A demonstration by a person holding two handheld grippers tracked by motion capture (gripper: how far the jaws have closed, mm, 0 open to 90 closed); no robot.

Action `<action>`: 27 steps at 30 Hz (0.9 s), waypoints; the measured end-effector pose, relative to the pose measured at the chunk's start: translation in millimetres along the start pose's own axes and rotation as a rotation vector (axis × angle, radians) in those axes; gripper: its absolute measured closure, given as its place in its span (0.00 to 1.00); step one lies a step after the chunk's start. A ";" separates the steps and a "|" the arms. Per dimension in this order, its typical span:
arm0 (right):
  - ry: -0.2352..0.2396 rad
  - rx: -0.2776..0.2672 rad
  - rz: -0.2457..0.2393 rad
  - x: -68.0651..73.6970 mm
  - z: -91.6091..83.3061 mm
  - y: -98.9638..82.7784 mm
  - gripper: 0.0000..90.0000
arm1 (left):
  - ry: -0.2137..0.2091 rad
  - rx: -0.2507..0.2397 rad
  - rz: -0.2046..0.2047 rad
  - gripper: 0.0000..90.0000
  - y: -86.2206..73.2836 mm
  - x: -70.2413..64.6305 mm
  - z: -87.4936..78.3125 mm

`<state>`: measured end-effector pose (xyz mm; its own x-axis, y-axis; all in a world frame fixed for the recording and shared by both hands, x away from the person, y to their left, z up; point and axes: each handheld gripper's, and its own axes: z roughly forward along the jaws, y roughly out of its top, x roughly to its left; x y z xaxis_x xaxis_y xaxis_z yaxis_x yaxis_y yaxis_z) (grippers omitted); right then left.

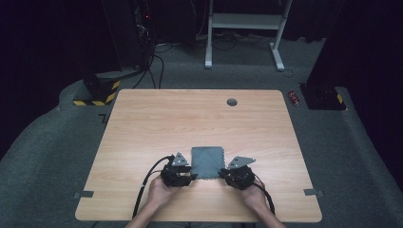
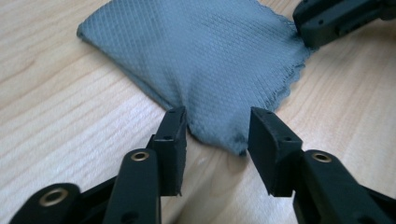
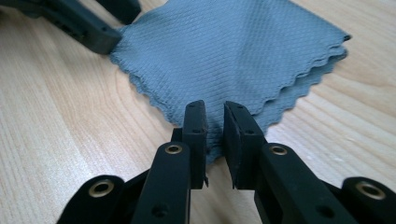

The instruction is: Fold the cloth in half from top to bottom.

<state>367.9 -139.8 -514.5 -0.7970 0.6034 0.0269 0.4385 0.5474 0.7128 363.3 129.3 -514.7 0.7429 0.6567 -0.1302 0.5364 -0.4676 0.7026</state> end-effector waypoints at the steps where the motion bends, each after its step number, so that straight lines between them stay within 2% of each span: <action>1: 0.000 -0.007 0.004 -1.5 -0.9 1.1 0.87 | -0.013 -0.017 -0.019 0.62 -0.5 1.1 -2.5; 3: -0.009 -0.024 0.021 -5.9 -3.8 5.6 0.86 | -0.013 -0.039 -0.034 0.59 1.0 4.4 -7.8; 5: -0.026 -0.047 0.048 -12.4 -5.5 12.3 0.85 | 0.012 -0.063 -0.056 0.57 5.6 9.5 -11.4; 7: -0.045 -0.059 0.079 -19.9 -4.5 20.3 0.84 | 0.063 -0.066 -0.085 0.56 14.2 16.6 -11.1; 10: -0.067 -0.066 0.135 -30.8 1.2 31.2 0.79 | 0.135 -0.045 -0.126 0.55 28.2 26.7 -1.8; 12: -0.082 -0.065 0.158 -38.2 8.2 37.9 0.77 | 0.164 -0.034 -0.154 0.55 36.2 31.2 6.7; 16: -0.109 -0.037 0.189 -48.3 24.0 45.1 0.74 | 0.195 -0.012 -0.167 0.56 47.7 38.1 22.7; 20: -0.136 -0.011 0.221 -57.6 36.7 44.4 0.74 | 0.216 0.003 -0.182 0.63 51.3 44.3 34.0; 22: -0.133 0.003 0.232 -62.1 42.0 43.3 0.77 | 0.211 0.021 -0.183 0.69 52.1 47.2 38.4; 24: -0.120 0.003 0.229 -63.3 44.8 43.2 0.88 | 0.204 0.022 -0.168 0.79 54.2 46.0 40.7; 25: -0.110 0.004 0.220 -63.2 45.8 44.3 0.95 | 0.214 0.028 -0.144 0.84 55.8 44.7 41.7; 27: -0.129 0.021 0.172 -60.3 47.2 48.3 0.98 | 0.241 0.035 -0.104 0.95 59.2 42.6 44.0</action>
<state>456.8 -122.3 -514.8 -0.6505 0.7575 0.0555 0.5727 0.4413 0.6909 444.3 103.6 -509.5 0.5686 0.8222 -0.0269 0.6216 -0.4080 0.6687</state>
